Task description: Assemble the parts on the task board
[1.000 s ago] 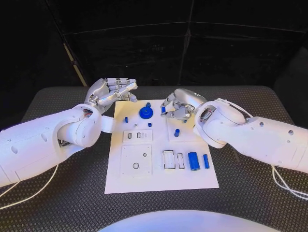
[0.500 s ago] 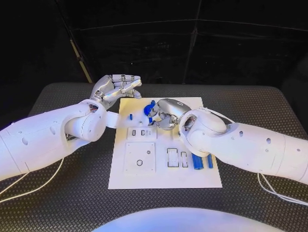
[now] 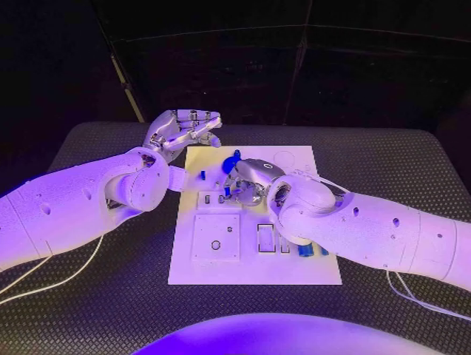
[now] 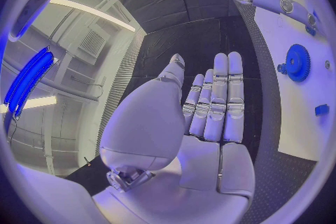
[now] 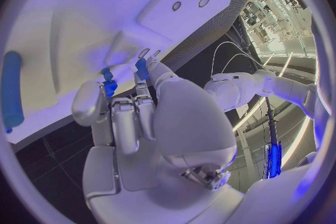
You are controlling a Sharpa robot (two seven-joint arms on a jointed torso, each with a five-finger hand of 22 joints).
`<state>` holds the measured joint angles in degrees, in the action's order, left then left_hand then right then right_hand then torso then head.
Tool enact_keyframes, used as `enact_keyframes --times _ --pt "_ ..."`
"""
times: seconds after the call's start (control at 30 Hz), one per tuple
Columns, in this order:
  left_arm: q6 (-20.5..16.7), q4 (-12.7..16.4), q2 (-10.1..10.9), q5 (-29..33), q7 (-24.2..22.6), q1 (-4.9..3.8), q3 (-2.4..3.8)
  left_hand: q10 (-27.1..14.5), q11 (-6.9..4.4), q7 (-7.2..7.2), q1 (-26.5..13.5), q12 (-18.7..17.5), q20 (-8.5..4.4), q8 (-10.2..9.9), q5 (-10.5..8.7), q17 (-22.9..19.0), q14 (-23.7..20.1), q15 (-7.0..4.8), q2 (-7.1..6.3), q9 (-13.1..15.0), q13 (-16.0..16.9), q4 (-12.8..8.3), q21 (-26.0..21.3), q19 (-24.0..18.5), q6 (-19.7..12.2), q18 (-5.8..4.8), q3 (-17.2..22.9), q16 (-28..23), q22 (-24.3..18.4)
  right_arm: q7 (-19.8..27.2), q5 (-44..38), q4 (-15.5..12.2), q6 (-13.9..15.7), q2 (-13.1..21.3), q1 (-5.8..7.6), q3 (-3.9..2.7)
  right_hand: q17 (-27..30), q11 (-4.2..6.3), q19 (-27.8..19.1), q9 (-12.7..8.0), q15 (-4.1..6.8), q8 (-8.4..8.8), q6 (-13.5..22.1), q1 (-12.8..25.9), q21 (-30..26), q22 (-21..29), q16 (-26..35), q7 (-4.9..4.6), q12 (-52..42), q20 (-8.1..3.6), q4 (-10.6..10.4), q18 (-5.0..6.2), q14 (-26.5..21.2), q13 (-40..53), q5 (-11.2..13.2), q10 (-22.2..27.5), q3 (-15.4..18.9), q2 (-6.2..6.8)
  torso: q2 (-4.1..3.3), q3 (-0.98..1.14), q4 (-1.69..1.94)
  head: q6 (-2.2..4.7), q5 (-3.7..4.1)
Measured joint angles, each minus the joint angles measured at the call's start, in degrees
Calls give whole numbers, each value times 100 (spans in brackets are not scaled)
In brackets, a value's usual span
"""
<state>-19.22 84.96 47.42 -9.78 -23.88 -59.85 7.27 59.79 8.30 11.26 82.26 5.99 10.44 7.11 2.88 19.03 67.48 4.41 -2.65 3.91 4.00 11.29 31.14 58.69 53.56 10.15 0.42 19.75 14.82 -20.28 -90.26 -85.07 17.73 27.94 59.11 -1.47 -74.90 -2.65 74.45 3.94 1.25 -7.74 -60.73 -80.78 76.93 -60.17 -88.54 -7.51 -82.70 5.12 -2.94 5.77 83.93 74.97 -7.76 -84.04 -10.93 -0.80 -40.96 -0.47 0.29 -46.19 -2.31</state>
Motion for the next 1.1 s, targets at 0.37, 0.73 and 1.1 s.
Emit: enact_keyframes --times 0.37,0.73,1.1 --pt "12 -15 -19 0 0 0 0 21 -21 0 0 0 0 0 0 11 0 0 0 0 0 0 0 0 0 0 0 0 6 -5 -90 168 -116 -112 -29 25 0 0 -15 -3 9 36 5 6 0 7 0 5 0 -15 0 0 -9 1 -25 0 0 -4 -1 1 0 -28 -5" --pt "31 -20 -23 0 3 0 0 21 -21 0 0 0 0 0 0 11 0 0 0 0 0 0 0 0 0 0 0 0 6 19 -125 250 -175 -158 -35 18 -4 0 -15 -1 9 18 20 28 0 20 0 20 0 -15 19 -1 -9 0 -26 0 -18 19 2 -2 3 -48 -22" --pt "45 -30 -25 0 5 0 0 21 -21 0 0 0 0 0 0 10 0 0 0 0 0 0 0 0 0 0 0 0 5 47 -170 261 -237 -138 -26 11 -3 0 -15 -1 9 20 4 44 0 24 0 4 0 -15 19 0 -9 0 -26 0 -17 34 3 -2 3 -67 -25"
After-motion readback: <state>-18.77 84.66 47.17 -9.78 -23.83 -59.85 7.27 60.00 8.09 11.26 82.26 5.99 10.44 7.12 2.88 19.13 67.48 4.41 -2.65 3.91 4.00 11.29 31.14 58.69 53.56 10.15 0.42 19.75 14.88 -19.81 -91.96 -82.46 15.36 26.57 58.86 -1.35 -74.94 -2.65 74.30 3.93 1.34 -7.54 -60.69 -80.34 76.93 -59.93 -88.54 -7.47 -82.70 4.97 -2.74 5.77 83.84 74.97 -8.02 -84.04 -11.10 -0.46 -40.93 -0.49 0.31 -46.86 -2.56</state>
